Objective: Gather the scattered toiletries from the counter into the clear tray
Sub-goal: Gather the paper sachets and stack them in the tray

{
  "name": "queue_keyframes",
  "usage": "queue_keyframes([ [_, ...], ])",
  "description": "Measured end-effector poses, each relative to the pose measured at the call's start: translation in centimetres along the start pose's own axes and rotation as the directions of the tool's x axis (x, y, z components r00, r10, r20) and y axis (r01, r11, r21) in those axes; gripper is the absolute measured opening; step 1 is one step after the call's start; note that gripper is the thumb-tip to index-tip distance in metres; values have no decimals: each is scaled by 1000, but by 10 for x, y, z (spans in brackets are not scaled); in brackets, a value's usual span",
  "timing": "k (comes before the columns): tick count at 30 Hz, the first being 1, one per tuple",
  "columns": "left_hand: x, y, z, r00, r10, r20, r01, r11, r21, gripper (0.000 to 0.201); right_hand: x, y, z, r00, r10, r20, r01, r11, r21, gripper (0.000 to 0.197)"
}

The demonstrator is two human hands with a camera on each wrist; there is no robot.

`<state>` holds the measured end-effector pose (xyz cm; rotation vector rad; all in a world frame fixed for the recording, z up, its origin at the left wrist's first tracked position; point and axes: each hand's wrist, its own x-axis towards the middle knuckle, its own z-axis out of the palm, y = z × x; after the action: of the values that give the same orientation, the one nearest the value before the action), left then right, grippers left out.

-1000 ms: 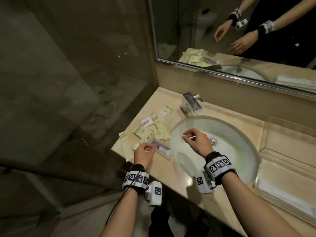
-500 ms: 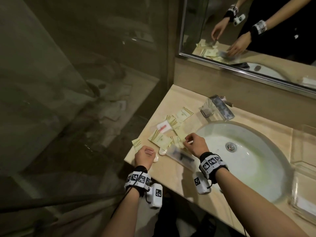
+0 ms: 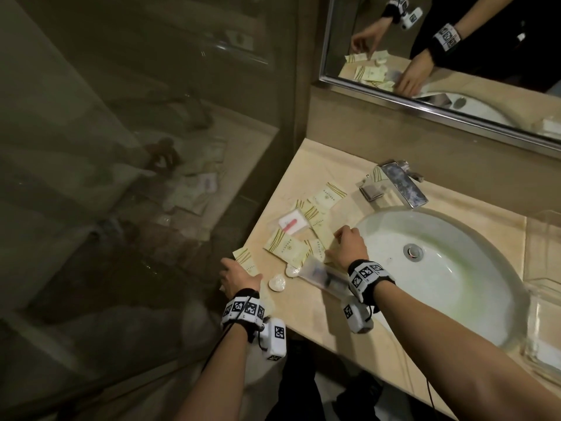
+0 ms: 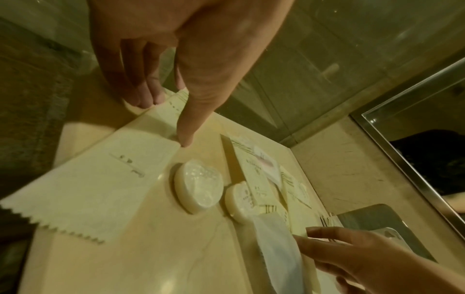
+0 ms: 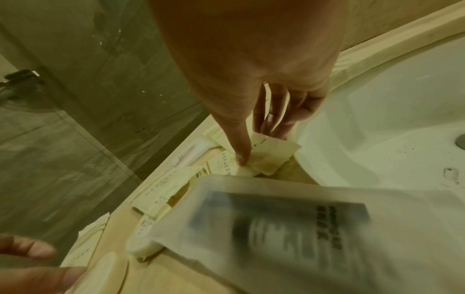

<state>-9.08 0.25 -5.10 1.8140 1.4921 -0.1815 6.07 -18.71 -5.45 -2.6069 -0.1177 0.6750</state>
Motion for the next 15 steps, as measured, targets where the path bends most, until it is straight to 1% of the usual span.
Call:
queue_keyframes([
  [4,1,2,-3,999,-22,25,23,998,-56,67,3,0,0,1000,3,-6,-3,1000,29,46],
  [5,1,3,-3,999,-22,34,23,999,-49,62,4,1,1,1000,-8,5,8,1000,24,42],
  [7,0,6,-6,998,3,65,-2,1000,-19,45,4,2,0,999,-22,39,20,999,34,33],
  [10,-3,12,-11,996,39,80,-36,998,-49,26,1,5,-5,998,-20,56,14,995,97,24],
  [13,-7,24,-19,994,90,58,-82,988,-130,22,-6,8,-19,999,-40,28,35,987,158,26],
  [15,-13,37,-22,990,116,76,-96,968,-232,24,-13,14,-32,995,-93,-20,95,972,217,25],
])
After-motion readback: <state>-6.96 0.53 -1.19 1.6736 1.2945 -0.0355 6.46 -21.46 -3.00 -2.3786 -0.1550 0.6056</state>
